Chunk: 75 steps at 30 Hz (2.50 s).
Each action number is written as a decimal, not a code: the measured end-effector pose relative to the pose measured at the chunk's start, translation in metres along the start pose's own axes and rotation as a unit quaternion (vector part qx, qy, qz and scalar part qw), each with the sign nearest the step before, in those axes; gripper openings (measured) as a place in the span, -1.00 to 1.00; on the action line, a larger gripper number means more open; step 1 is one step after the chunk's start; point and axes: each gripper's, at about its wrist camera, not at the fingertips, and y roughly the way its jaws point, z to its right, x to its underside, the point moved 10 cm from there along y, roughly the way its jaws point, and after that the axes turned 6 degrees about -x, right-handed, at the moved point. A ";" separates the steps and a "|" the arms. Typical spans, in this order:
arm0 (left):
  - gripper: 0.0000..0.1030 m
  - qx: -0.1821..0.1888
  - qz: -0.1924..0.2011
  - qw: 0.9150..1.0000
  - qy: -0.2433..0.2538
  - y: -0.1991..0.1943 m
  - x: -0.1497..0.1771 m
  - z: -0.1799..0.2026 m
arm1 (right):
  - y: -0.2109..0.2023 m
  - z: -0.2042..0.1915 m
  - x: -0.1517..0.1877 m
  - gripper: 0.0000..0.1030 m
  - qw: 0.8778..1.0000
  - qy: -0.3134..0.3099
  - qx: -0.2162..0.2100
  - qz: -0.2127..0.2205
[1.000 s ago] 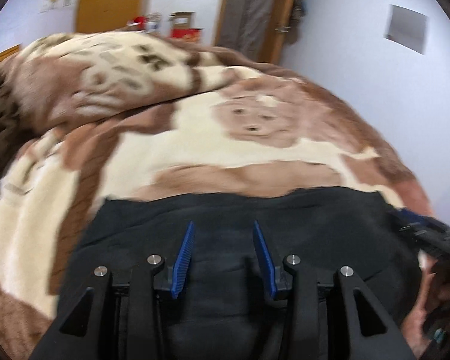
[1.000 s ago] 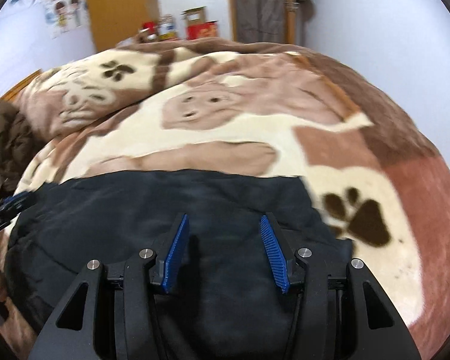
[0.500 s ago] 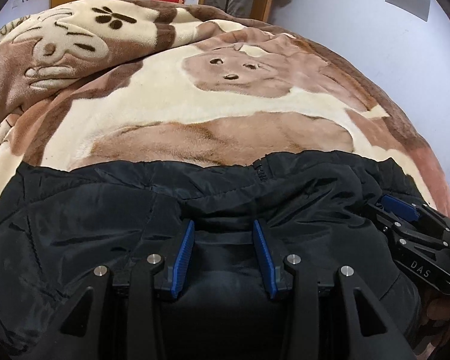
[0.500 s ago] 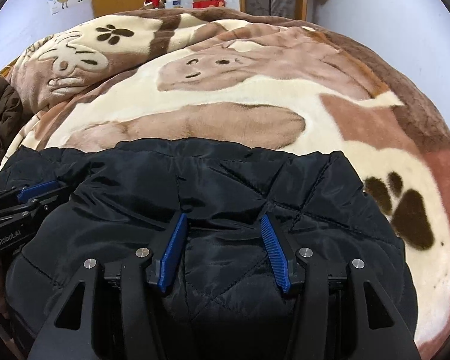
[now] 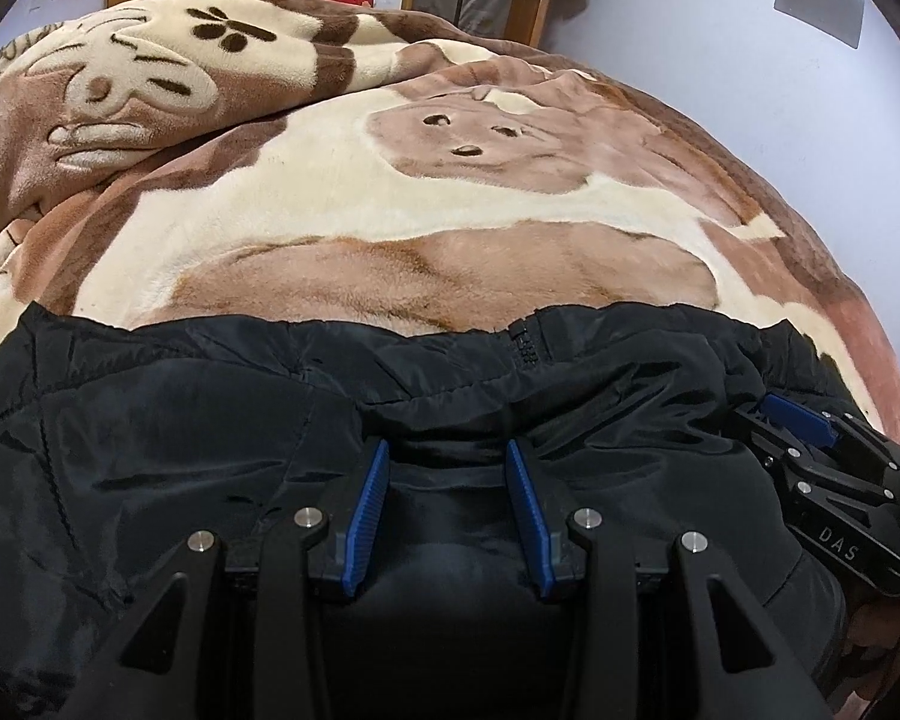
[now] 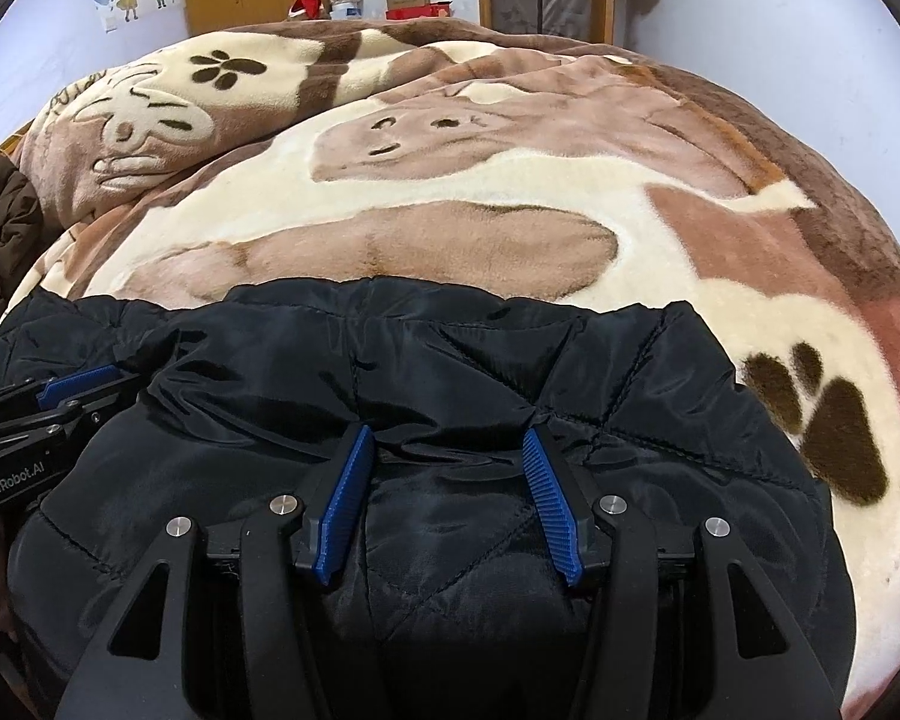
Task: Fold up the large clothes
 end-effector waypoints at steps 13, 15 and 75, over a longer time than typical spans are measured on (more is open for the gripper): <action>-0.18 -0.045 0.068 0.997 -0.007 -0.100 0.001 -0.081 | -0.094 0.033 0.011 0.02 0.998 0.029 0.006 0.052; -0.18 -0.073 0.060 0.995 -0.034 -0.098 0.016 -0.117 | -0.079 0.050 0.026 0.02 0.999 0.035 0.017 0.034; 0.13 -0.066 0.004 0.988 -0.139 -0.093 0.100 -0.199 | -0.089 0.095 0.094 0.50 0.988 0.139 -0.062 -0.038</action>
